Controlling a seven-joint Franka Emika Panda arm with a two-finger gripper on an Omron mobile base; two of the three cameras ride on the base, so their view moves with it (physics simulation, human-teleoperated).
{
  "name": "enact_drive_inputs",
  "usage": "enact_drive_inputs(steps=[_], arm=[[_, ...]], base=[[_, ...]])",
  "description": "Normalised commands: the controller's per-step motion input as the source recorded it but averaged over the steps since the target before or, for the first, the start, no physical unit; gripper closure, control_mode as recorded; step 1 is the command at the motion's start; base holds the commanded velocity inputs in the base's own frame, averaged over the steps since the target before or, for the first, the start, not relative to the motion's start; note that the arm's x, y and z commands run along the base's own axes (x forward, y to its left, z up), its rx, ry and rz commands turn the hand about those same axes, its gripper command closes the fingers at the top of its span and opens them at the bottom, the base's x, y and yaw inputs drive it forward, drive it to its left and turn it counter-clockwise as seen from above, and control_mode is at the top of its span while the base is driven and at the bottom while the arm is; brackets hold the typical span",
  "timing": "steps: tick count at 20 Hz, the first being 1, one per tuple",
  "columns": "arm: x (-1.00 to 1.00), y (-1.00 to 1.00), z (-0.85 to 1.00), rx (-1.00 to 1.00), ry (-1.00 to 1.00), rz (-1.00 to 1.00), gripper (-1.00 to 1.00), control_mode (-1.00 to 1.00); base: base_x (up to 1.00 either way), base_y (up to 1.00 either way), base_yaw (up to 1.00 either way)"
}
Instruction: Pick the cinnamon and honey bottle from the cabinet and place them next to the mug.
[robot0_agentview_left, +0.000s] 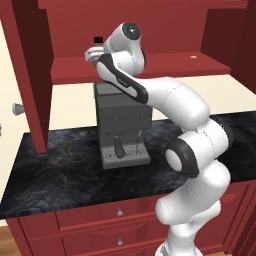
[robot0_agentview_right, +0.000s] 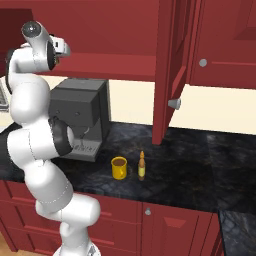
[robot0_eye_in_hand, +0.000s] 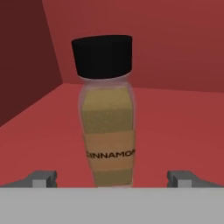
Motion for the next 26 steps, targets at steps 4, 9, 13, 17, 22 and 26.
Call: enact_drive_inputs(steps=[4, 9, 13, 17, 22, 26], arm=[[0.15, 0.09, 0.0, 0.0, 0.0, 0.0, -1.0, -1.0], [0.15, 0.05, 0.0, 0.0, 0.0, 0.0, -1.0, -1.0], [0.16, 0.06, 0.0, 0.0, 0.0, 0.0, -1.0, -1.0], [0.15, 0.07, 0.0, 0.0, 0.0, 0.0, -1.0, -1.0], [0.13, 0.07, 0.0, 0.0, 0.0, 0.0, -1.0, -1.0], [0.08, 0.07, 0.0, 0.0, 0.0, 0.0, -1.0, -1.0]], base=[[0.0, 0.0, 0.0], [0.0, 0.0, 0.0], [0.0, 0.0, 0.0], [0.0, 0.0, 0.0], [0.0, 0.0, 0.0], [0.0, 0.0, 0.0]])
